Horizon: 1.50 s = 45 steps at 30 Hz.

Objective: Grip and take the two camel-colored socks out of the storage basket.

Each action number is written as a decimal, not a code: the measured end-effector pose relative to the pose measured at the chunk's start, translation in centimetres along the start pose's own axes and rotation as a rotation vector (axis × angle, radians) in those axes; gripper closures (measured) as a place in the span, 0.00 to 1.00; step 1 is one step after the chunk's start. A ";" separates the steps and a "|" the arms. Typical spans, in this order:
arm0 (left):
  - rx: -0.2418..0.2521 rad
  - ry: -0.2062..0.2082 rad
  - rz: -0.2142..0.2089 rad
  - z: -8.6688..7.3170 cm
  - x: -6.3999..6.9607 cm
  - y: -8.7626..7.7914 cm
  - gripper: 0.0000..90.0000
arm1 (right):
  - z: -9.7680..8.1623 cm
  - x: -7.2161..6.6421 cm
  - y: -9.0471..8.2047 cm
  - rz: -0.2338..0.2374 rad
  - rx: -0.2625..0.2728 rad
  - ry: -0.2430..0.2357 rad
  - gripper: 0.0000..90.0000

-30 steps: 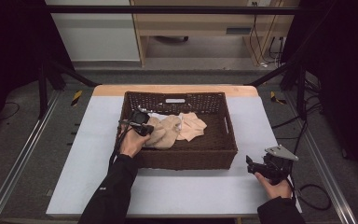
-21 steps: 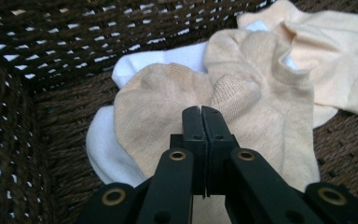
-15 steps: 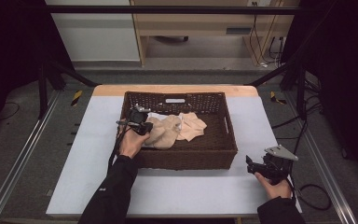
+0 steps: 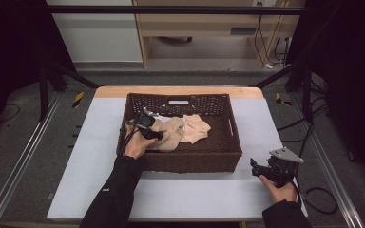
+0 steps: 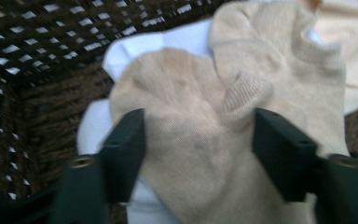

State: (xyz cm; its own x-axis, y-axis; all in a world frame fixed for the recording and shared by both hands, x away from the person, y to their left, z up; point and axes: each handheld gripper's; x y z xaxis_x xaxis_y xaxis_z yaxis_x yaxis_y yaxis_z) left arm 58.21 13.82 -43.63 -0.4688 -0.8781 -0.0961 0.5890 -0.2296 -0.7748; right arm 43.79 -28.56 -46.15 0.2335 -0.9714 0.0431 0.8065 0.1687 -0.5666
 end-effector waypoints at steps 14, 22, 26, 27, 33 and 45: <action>0.060 -0.026 -0.026 -0.1 -0.5 -1.7 0.98 | 0.0 0.1 -0.1 -0.002 0.002 0.001 0.06; 0.166 -0.054 -0.037 -0.1 -0.7 -2.8 0.99 | 0.0 0.1 -0.1 -0.004 0.000 0.005 0.06; 0.199 -0.055 -0.042 -0.2 -0.7 -3.2 1.00 | 0.0 0.2 -0.1 -0.004 0.000 0.004 0.06; 0.199 -0.055 -0.042 -0.2 -0.7 -3.2 1.00 | 0.0 0.2 -0.2 -0.004 0.000 0.003 0.06; 0.132 -0.046 -0.048 -0.2 -0.7 -2.6 0.99 | 0.0 0.1 0.0 -0.001 -0.006 0.000 0.06; 0.138 -0.023 -0.091 0.7 -0.6 -1.4 0.55 | 0.0 0.2 0.0 0.000 -0.005 0.004 0.06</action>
State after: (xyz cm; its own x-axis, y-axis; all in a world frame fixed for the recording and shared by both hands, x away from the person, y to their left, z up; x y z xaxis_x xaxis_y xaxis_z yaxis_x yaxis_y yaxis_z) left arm 58.14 14.36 -42.06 -0.5102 -0.8599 -0.0143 0.6302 -0.3625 -0.6867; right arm 43.82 -28.73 -46.14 0.2316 -0.9720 0.0399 0.8035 0.1680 -0.5710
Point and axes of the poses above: each handheld gripper's, and its own axes: y roughly forward along the jaws, z roughly out of its top, x roughly to its right, and after that the axes turned 3 degrees about z, right-handed
